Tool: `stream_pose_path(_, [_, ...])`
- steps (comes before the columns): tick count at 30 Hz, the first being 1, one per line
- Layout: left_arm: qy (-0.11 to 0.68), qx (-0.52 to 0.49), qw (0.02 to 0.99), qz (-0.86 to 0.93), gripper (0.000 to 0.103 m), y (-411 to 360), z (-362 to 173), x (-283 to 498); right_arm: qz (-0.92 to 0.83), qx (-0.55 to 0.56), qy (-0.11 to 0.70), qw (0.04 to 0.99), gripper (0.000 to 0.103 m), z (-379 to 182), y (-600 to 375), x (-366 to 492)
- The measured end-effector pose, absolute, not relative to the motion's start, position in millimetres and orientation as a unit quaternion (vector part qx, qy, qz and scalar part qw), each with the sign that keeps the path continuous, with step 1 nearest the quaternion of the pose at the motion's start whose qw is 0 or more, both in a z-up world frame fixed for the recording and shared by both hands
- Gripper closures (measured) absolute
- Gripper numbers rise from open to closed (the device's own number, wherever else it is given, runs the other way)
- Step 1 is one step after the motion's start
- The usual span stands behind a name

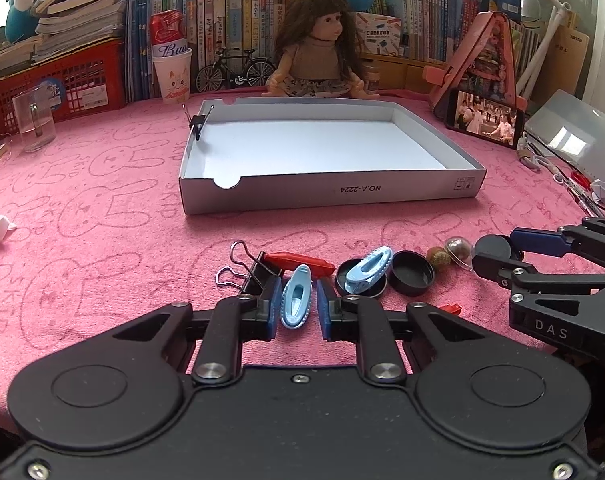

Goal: Organize rigid objects
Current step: 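Grasp the light blue hair clip with the left gripper while the right gripper grasps the black round lid, then lift and carry the blue clip with the left gripper while the right carries the lid to the white tray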

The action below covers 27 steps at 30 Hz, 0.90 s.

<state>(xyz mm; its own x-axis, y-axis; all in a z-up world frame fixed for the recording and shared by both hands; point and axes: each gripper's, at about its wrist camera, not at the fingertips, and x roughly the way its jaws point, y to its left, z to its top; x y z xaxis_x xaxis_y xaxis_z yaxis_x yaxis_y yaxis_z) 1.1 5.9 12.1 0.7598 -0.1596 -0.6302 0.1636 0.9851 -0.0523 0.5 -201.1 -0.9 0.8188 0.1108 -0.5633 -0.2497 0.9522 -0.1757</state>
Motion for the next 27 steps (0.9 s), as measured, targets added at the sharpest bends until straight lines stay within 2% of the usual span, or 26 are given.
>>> stream_pose_path(5, [0.341, 0.007, 0.936, -0.088, 0.085, 3.8, 7.5, 1.6, 0.097, -0.120, 0.292, 0.944, 0.066, -3.8, -200.2, 1.6])
stream_pose_path(27, [0.317, -0.017, 0.943, -0.103, 0.087, 1.9, 26.0, -1.1, 0.098, -0.077, 0.280, 0.952, 0.066, 7.2, -209.3, 1.6])
